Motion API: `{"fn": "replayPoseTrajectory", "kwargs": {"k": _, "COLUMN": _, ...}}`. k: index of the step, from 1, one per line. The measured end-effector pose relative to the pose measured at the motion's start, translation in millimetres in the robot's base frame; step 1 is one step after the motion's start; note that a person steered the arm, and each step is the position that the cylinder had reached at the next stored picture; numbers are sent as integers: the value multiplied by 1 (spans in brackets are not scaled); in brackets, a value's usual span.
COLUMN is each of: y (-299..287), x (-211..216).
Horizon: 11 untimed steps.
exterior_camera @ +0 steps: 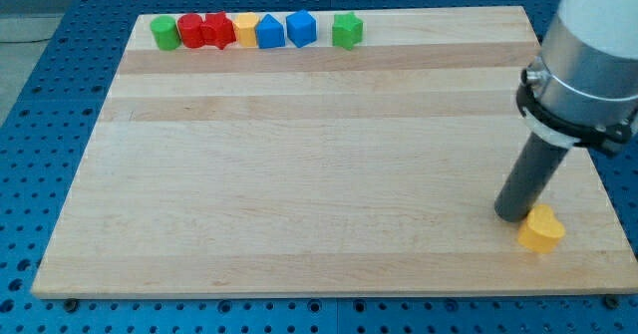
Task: Move the green star away from the line of blocks
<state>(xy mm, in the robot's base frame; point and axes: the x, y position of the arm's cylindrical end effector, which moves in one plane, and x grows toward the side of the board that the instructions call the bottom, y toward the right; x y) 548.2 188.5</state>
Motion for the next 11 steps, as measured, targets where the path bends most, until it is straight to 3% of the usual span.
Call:
{"fn": "replayPoseTrajectory", "kwargs": {"k": 2, "y": -1, "x": 6}}
{"fn": "replayPoseTrajectory", "kwargs": {"k": 3, "y": -1, "x": -36}}
{"fn": "replayPoseTrajectory", "kwargs": {"k": 6, "y": 19, "x": -245}}
{"fn": "replayPoseTrajectory", "kwargs": {"k": 7, "y": -14, "x": -313}}
{"fn": "replayPoseTrajectory", "kwargs": {"k": 8, "y": -85, "x": -348}}
{"fn": "replayPoseTrajectory", "kwargs": {"k": 9, "y": -150, "x": -354}}
{"fn": "replayPoseTrajectory", "kwargs": {"k": 11, "y": -171, "x": -288}}
